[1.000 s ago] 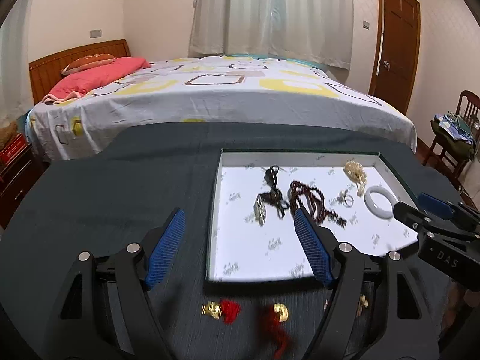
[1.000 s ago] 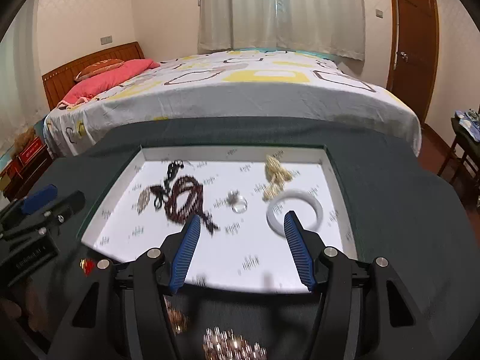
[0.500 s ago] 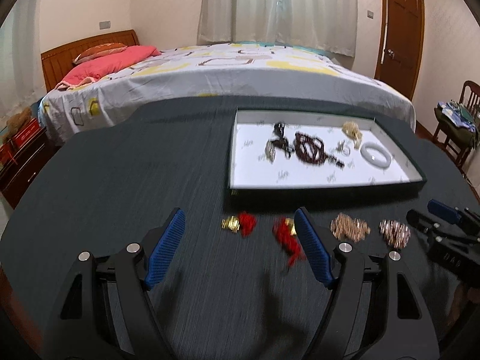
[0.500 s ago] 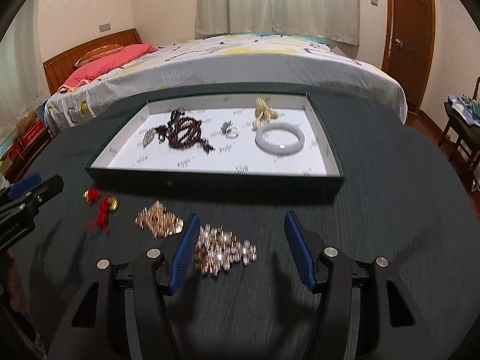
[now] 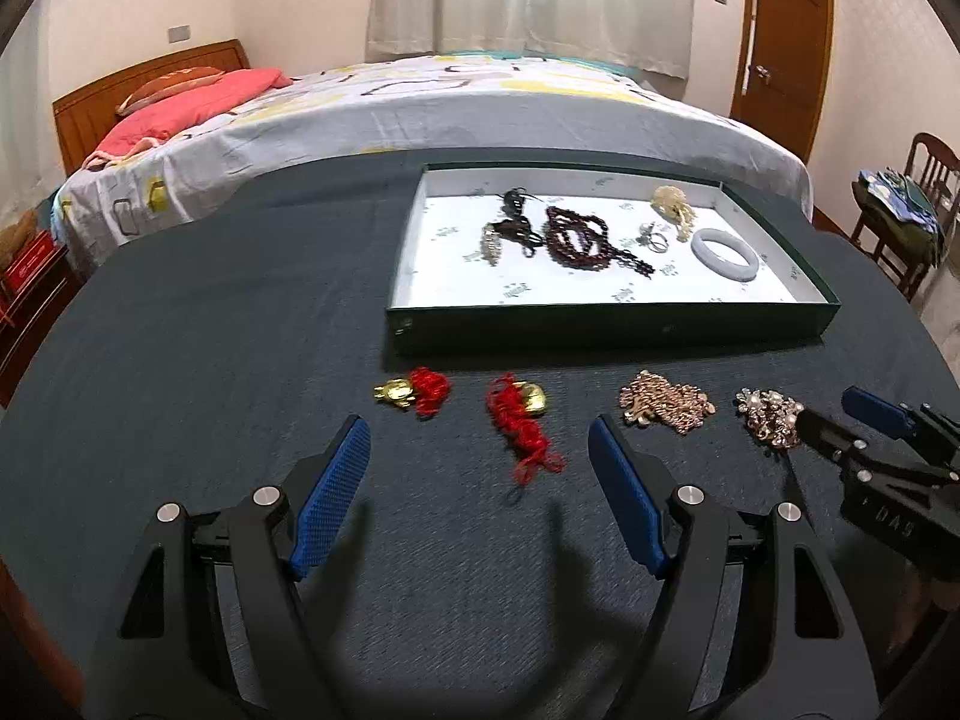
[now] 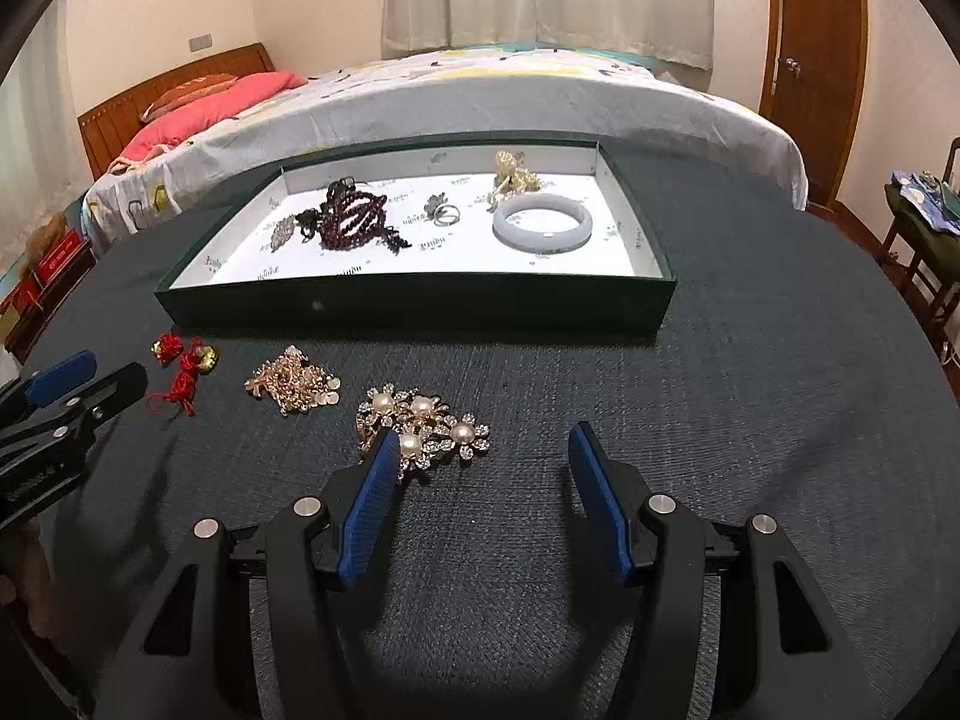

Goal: Organize jewelry
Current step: 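Grasp the pearl flower brooch with the right tool while the left tool reaches the red tassel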

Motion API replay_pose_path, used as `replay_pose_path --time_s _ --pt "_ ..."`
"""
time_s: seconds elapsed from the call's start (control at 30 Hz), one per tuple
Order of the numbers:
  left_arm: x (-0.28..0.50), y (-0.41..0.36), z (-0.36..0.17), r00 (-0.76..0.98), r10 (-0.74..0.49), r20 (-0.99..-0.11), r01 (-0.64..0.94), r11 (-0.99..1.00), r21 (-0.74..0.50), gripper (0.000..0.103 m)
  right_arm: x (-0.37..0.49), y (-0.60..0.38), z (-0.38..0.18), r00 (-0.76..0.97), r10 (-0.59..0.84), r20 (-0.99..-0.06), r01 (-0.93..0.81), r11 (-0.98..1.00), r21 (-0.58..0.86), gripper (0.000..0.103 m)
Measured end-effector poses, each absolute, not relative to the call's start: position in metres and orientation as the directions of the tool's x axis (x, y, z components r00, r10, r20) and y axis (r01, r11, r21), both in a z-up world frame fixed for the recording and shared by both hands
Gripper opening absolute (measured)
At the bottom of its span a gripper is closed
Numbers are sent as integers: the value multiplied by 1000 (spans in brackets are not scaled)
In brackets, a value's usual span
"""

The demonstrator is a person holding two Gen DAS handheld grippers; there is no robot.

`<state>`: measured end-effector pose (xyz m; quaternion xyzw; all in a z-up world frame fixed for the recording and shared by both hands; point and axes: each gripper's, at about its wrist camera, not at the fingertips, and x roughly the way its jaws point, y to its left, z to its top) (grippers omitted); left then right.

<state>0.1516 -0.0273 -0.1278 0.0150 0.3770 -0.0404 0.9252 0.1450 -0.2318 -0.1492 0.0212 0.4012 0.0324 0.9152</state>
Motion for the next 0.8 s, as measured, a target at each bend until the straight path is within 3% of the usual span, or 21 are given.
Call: replay_pose_path --time_s 0.4,0.53,0.8 --pt "168 -30 -142 683 -70 -727 89 996 -12 74 158 -219 -151 648 103 -754 -78 995 68 62" --pt "171 -30 -144 674 -73 -735 91 996 -15 74 163 -211 -156 624 101 -775 -103 994 47 70" --pt "176 -30 -148 653 -85 -753 96 995 -29 74 167 -212 -158 619 76 -781 -94 995 22 71"
